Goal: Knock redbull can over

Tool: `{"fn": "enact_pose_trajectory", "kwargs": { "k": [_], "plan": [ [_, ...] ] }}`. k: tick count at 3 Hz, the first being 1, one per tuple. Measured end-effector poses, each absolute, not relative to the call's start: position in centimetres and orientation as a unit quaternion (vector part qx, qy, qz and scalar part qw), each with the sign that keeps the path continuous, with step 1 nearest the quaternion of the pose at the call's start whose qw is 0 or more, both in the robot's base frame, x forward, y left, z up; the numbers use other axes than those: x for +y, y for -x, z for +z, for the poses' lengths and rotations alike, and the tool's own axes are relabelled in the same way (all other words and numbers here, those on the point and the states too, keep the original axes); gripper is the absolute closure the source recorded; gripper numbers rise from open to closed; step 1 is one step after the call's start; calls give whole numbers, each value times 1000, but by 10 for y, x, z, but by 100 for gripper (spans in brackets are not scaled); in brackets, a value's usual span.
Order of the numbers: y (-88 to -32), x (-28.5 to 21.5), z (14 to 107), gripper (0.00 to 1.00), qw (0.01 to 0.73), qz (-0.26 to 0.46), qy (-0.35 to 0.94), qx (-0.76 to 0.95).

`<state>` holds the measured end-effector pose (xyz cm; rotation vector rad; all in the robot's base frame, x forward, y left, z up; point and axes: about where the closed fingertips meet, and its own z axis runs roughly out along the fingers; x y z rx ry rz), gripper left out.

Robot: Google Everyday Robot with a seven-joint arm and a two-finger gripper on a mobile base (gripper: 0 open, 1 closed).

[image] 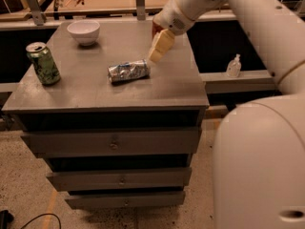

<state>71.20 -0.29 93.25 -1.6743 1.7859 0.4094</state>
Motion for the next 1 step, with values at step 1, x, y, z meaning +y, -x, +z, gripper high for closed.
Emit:
{"fn": "enact_pose_trajectory", "kwargs": {
  "k": [1],
  "plan": [
    [-685,-54,995,0,416,161,553,704]
  ]
}}
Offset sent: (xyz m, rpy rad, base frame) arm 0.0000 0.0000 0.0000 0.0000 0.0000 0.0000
